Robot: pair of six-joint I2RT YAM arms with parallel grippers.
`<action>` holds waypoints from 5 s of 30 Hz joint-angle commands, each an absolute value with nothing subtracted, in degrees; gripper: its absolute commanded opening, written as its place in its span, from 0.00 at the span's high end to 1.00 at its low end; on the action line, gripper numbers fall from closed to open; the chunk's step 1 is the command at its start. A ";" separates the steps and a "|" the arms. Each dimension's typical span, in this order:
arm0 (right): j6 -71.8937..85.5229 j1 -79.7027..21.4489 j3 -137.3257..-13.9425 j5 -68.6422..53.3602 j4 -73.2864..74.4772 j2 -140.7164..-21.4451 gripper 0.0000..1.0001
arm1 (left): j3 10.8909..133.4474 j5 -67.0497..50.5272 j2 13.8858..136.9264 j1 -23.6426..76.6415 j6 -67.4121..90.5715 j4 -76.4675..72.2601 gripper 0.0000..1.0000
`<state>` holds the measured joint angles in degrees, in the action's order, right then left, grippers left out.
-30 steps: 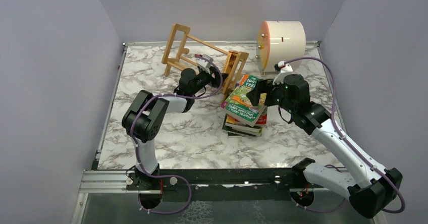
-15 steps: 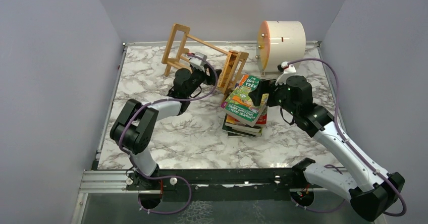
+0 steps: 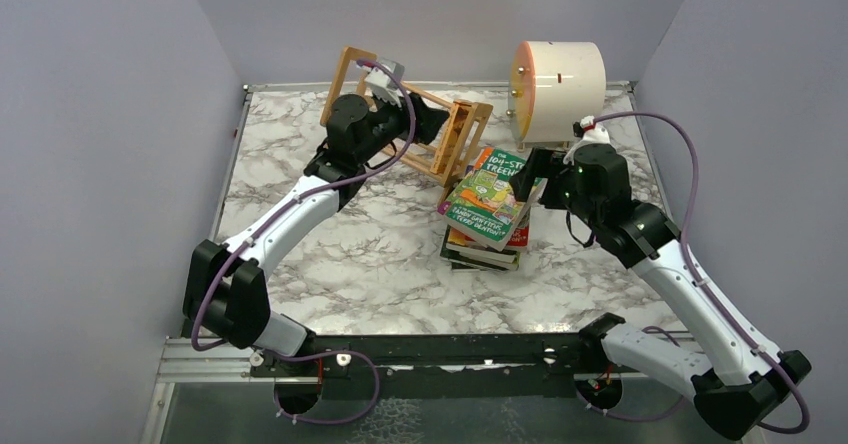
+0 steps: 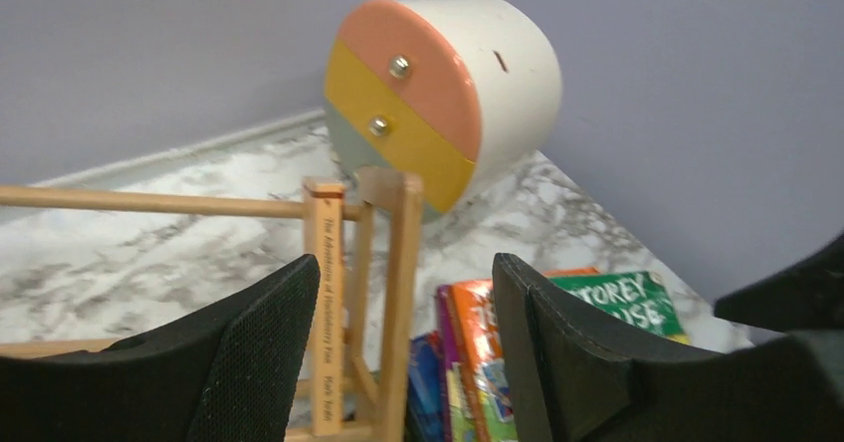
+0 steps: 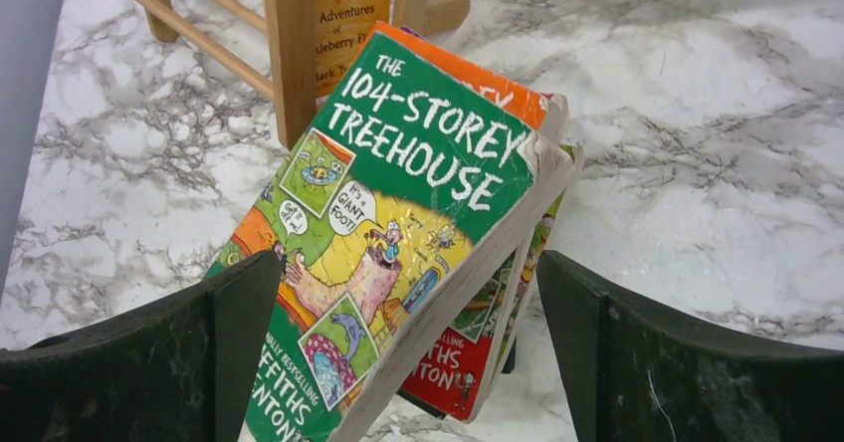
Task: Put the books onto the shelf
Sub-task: Adjust the book at the center of the board.
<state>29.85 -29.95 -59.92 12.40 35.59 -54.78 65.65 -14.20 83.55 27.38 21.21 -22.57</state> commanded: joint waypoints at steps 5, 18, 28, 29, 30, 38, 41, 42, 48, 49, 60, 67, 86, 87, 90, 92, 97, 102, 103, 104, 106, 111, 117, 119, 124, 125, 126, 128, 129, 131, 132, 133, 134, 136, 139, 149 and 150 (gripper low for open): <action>33.24 -30.17 -58.43 7.88 38.77 -54.27 0.02 | 66.40 -26.07 84.21 31.30 29.69 -8.69 0.43; 34.27 -30.20 -56.56 0.27 35.41 -56.09 0.04 | 64.40 -31.13 84.39 33.44 31.07 -5.39 0.42; 34.19 -30.16 -55.26 -1.86 33.11 -56.04 0.05 | 61.83 -36.13 85.46 33.99 32.05 -4.90 0.42; 34.19 -30.19 -55.20 -2.07 32.95 -56.04 0.05 | 61.63 -36.59 85.62 34.01 32.09 -4.90 0.42; 34.19 -30.17 -55.13 -2.32 32.74 -56.11 0.05 | 61.47 -37.06 85.81 34.09 32.22 -4.92 0.42; 33.60 -30.17 -55.45 -3.03 32.10 -56.43 0.05 | 60.58 -38.32 87.01 34.60 32.39 -4.85 0.42; 33.37 -30.16 -55.46 -3.31 31.91 -56.39 0.05 | 60.40 -38.25 87.23 34.65 32.45 -4.76 0.42; 33.27 -30.16 -55.46 -3.38 31.86 -56.42 0.05 | 60.45 -38.05 87.28 34.68 32.50 -4.64 0.42; 32.64 -30.17 -55.48 -4.15 31.32 -56.66 0.06 | 60.09 -37.32 87.57 34.63 31.95 -3.59 0.42; 32.53 -30.20 -55.46 -4.32 31.29 -56.72 0.06 | 60.00 -37.54 87.69 34.68 31.99 -3.60 0.42; 31.15 -30.23 -55.60 -6.24 29.30 -57.05 0.07 | 59.64 -39.98 88.88 34.73 32.85 -4.92 0.42; 30.14 -30.21 -54.87 -7.90 27.20 -57.64 0.07 | 58.84 -41.68 88.55 34.72 34.53 -7.38 0.42; 29.97 -30.23 -54.05 -5.79 28.07 -56.32 0.06 | 59.88 -44.10 89.30 37.05 37.55 -11.59 0.42; 29.97 -30.19 -54.10 -5.56 28.21 -56.12 0.06 | 60.07 -44.03 89.49 37.43 37.71 -11.79 0.42; 30.06 -30.19 -53.97 -4.17 28.85 -55.53 0.06 | 60.59 -43.88 90.31 38.79 38.37 -12.77 0.42; 29.98 -30.21 -53.76 -3.10 29.18 -54.89 0.06 | 60.91 -43.56 90.82 39.95 38.73 -13.33 0.42; 29.95 -30.20 -53.32 -2.35 29.80 -53.74 0.06 | 61.43 -42.72 91.46 41.10 39.24 -13.88 0.42; 29.56 -30.18 -52.92 -3.11 29.79 -53.72 0.06 | 61.52 -42.49 91.25 41.13 39.58 -14.14 0.42; 29.53 -30.16 -52.91 -3.11 29.90 -53.85 0.06 | 61.52 -42.57 91.19 41.13 39.63 -14.15 0.42; 29.58 -30.19 -52.91 -2.97 30.11 -53.85 0.06 | 61.57 -42.45 91.17 41.13 39.64 -13.88 0.42; 29.89 -30.14 -52.91 -2.34 30.47 -53.61 0.06 | 61.89 -41.30 90.99 41.13 38.88 -12.04 0.42; 30.94 -30.15 -53.47 0.42 33.17 -54.22 0.06 | 62.22 -38.98 90.45 41.13 36.93 -8.48 0.42; 31.97 -30.22 -53.13 1.48 34.52 -54.34 0.06 | 62.35 -36.28 89.74 41.13 35.86 -6.01 0.42; 32.07 -30.18 -53.01 1.32 34.26 -54.10 0.06 | 62.67 -34.47 88.91 41.13 35.03 -4.70 0.42; 32.08 -30.20 -53.26 1.55 34.28 -54.24 0.06 | 63.87 -27.44 86.58 41.05 32.66 0.97 0.42; 32.06 -30.18 -53.26 1.64 34.28 -54.28 0.06 | 64.05 -25.83 85.97 41.05 32.30 2.04 0.42; 32.14 -30.16 -53.26 1.73 34.28 -54.29 0.06 | 64.27 -24.31 85.51 41.05 32.00 3.12 0.42; 32.13 -30.17 -53.27 1.84 34.21 -54.40 0.06 | 64.56 -20.90 84.51 41.04 31.53 5.43 0.42; 32.09 -30.17 -53.19 1.84 34.17 -54.38 0.06 | 64.73 -18.98 84.14 41.04 31.33 6.55 0.42; 32.08 -30.20 -53.17 1.85 34.02 -54.35 0.06 | 64.86 -15.62 83.49 40.96 31.00 8.99 0.42; 32.08 -30.19 -53.17 1.85 34.01 -54.38 0.06 | 64.69 -14.33 83.26 40.96 30.95 9.66 0.41; 32.00 -30.20 -53.18 1.85 34.01 -54.42 0.06 | 64.50 -13.34 83.07 40.84 30.91 10.14 0.41; 31.99 -30.17 -53.23 1.85 34.01 -54.48 0.06 | 64.08 -12.69 82.86 40.72 31.23 10.19 0.41; 31.84 -30.17 -53.22 1.85 34.02 -54.54 0.06 | 63.03 -12.52 82.74 40.27 32.15 9.80 0.40; 31.73 -30.23 -53.31 1.92 34.01 -54.51 0.06 | 61.05 -12.07 82.27 39.51 34.69 8.17 0.38; 31.64 -30.16 -53.17 2.19 34.01 -54.57 0.06 | 54.61 -5.94 78.67 36.42 39.77 4.16 0.39; 31.64 -30.18 -53.10 2.27 34.08 -54.56 0.06 | 53.66 -5.52 77.98 35.98 40.42 3.38 0.39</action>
<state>31.29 -29.74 -53.69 3.07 34.61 -54.46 57.28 -10.63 80.77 37.91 37.74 4.80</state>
